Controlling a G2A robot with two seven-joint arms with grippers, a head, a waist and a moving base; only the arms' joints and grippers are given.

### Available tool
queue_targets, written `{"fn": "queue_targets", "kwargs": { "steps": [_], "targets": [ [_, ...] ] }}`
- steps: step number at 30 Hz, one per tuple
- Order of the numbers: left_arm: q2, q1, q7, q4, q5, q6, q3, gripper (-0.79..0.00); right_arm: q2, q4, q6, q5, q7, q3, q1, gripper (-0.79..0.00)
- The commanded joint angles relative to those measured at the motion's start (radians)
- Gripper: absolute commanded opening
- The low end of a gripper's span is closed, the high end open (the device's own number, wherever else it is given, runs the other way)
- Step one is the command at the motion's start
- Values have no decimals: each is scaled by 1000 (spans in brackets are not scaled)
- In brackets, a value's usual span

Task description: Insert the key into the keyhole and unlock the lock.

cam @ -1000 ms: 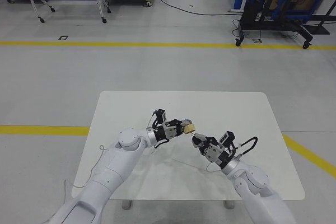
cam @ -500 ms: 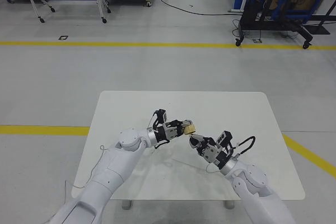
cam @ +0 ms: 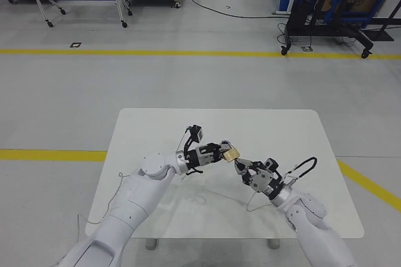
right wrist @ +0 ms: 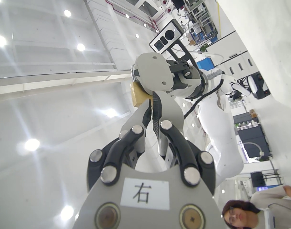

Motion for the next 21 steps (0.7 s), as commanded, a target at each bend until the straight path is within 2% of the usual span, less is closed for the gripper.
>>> {"fn": "queue_targets", "kwargs": {
  "steps": [1,11,13,15,16,19,20,21],
  "targets": [
    [1,1,1,-1,0,-16,-5,-785,2,11,29,29,29,12,3,-785],
    [4,2,17,-4,25,-36,-15,-785,9,28,60,29,65,30,13,-785],
    [5,2,18,-4,28,-34,-15,-785,10,25,54,13,61,29,14,-483],
    [5,2,21,-4,33,-32,-15,-785,10,21,45,0,53,26,12,-336],
    [5,1,24,-4,39,-34,-15,-785,11,20,54,1,58,23,12,-289],
    [7,-1,34,-6,37,-44,-26,-785,14,24,53,-8,54,40,11,-329],
    [8,-1,35,-6,36,-45,-31,-785,16,22,51,-7,62,51,6,-326],
    [10,-1,36,-5,40,-45,-35,-785,18,21,42,-8,66,66,-1,-289]
  ]
}}
